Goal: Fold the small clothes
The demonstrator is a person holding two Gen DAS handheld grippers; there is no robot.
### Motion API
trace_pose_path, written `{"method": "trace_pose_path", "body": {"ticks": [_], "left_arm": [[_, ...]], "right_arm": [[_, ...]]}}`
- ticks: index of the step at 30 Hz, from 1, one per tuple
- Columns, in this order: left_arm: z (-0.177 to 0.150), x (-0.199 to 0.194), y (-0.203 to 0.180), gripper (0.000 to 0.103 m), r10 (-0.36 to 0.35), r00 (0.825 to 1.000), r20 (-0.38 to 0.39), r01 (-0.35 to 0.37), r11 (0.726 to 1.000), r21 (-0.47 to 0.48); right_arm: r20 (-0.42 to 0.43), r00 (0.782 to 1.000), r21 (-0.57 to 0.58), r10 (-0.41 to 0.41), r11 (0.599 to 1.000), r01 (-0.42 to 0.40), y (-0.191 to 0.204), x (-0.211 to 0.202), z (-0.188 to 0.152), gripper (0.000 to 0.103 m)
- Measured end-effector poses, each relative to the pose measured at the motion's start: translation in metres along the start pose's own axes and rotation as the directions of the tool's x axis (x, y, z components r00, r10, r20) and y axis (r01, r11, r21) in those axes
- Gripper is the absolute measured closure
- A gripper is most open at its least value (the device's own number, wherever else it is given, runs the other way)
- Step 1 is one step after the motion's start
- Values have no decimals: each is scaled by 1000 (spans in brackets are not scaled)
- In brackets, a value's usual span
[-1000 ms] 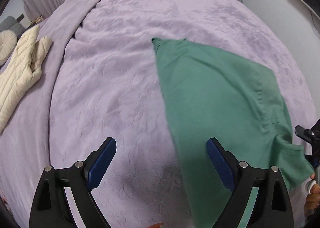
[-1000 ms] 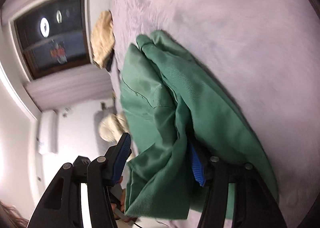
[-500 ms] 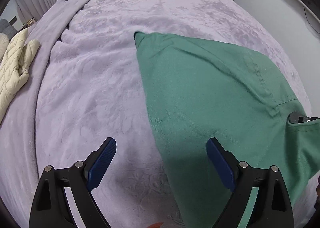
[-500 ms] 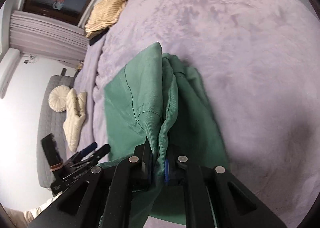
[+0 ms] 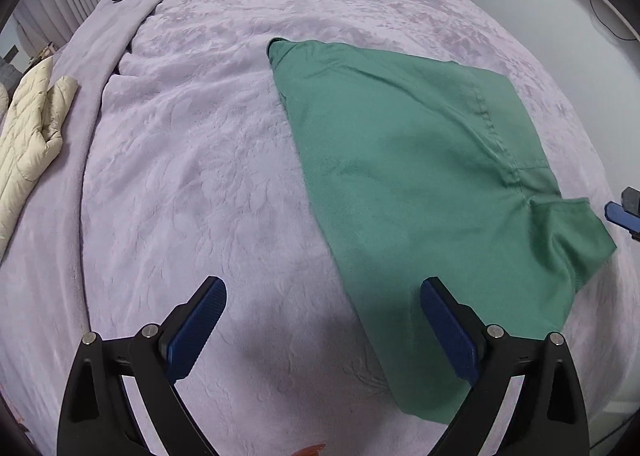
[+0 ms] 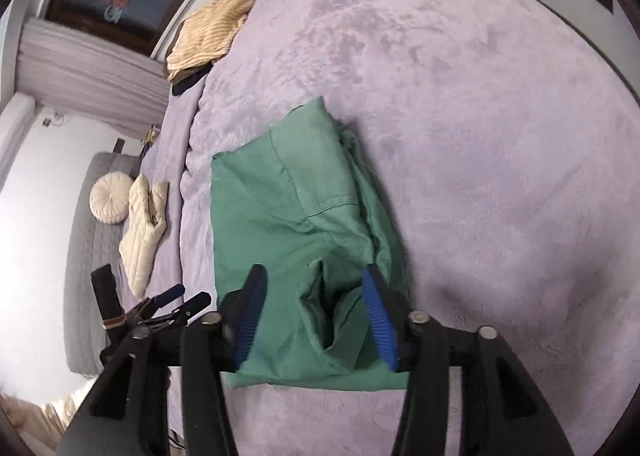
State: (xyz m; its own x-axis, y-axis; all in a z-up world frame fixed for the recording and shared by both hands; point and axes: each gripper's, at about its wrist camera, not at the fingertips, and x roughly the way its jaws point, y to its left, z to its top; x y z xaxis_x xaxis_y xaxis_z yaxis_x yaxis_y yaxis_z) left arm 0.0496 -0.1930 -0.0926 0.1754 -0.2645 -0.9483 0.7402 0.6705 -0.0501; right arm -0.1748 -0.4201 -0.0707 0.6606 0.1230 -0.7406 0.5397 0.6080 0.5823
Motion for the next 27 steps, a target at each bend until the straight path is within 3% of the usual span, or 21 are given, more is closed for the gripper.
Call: {"method": "trace_pose_path", "body": {"ticks": [6, 8, 9, 10, 12, 15, 18, 21, 23, 27], "left_arm": [[-26, 2, -29, 5, -87, 994, -70, 88, 996, 19], [-24, 6, -36, 5, -99, 993, -70, 99, 995, 6], [-22, 9, -36, 5, -113, 991, -74, 113, 994, -7], [-20, 12, -35, 5, -121, 989, -86, 121, 993, -15], [-19, 18, -29, 5, -124, 987, -106, 124, 992, -3], [-31, 27, -20, 1, -115, 985, -128, 123, 991, 56], [-43, 35, -17, 0, -136, 982, -130, 146, 987, 72], [-49, 34, -19, 0, -132, 983, -126, 142, 987, 78], [-52, 28, -22, 0, -105, 988, -112, 117, 988, 104], [-57, 12, -15, 0, -70, 992, -109, 84, 989, 123]], "right_arm": [[-97, 988, -206, -120, 974, 98, 30, 29, -15, 47], [-129, 976, -247, -177, 959, 141, 29, 46, -18, 73], [-164, 963, -255, -215, 952, 169, 26, 56, -19, 99], [-197, 952, -250, -233, 951, 181, 25, 63, -20, 100], [-211, 963, -250, -165, 962, 110, 31, 57, -24, 100], [-191, 973, -209, -132, 974, 91, 25, 35, -34, 100], [-231, 952, -113, -200, 978, 178, -23, 42, -48, 100], [-271, 950, 2, -154, 987, 160, -60, 57, -62, 101], [-241, 962, 52, -129, 988, 145, -66, 53, -66, 101], [-218, 957, 20, -190, 980, 199, -48, 41, -68, 101]]}}
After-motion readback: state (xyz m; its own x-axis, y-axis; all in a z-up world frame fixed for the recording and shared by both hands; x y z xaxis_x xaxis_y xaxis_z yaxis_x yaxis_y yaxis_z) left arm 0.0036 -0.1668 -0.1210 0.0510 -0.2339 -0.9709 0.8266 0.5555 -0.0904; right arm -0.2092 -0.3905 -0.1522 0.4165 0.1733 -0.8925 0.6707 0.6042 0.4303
